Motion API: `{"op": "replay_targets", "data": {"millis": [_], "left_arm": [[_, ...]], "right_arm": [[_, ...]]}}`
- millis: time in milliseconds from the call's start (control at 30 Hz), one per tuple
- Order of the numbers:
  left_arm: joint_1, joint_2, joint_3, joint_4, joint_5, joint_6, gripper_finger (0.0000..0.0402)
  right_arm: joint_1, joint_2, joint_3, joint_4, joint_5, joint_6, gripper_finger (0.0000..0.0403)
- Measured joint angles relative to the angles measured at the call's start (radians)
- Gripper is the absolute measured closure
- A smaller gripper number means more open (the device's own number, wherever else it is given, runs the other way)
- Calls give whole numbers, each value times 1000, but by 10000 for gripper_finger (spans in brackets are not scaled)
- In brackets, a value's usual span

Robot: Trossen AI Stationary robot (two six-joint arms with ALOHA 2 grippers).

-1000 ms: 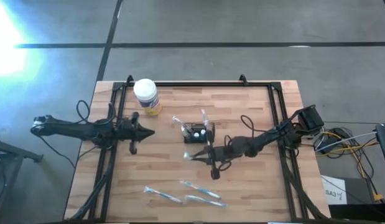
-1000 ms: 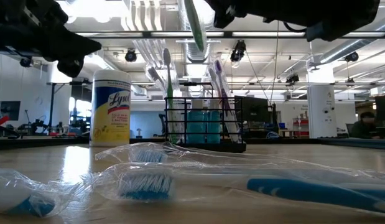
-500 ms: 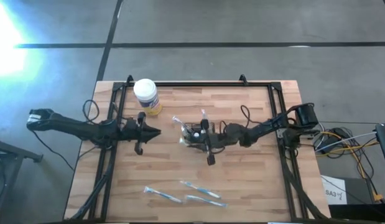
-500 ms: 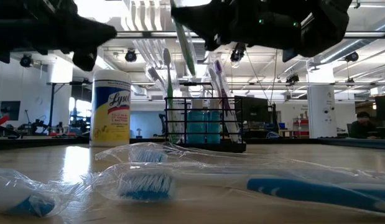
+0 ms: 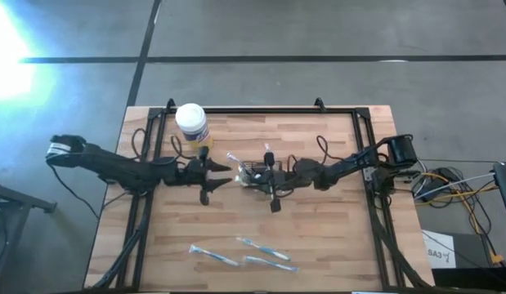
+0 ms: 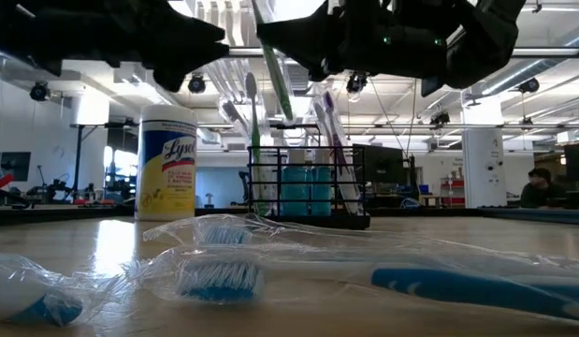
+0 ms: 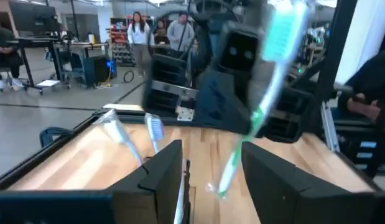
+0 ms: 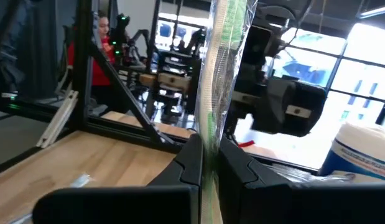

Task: Pick & Place toothbrushing station
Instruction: Put the green toothbrush into the wire organizer

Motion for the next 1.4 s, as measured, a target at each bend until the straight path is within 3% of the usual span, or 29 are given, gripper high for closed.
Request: {"op": "replay_targets", "data": {"millis": [300, 700, 800, 1000, 1167, 1400], "left_arm": [[0, 164, 99, 131, 89, 10, 236], [0, 278, 182, 132, 124, 21, 248], [0, 281, 184, 135, 117, 32, 278], [0, 278, 177, 135, 106, 74, 379], [-3, 277, 180, 132, 111, 73, 379], [-22, 192, 170, 80, 106, 107, 379]], "right_arm": [[-5, 3, 0, -2, 31, 1, 390], [-3, 3, 0, -9, 34, 10, 390], [-3, 3, 0, -9, 33, 13, 390], [-3, 3, 0, -9, 35, 28, 387], [-3, 2, 0, -9, 31, 56, 354], [6, -59, -7, -71, 24, 62, 273]]}}
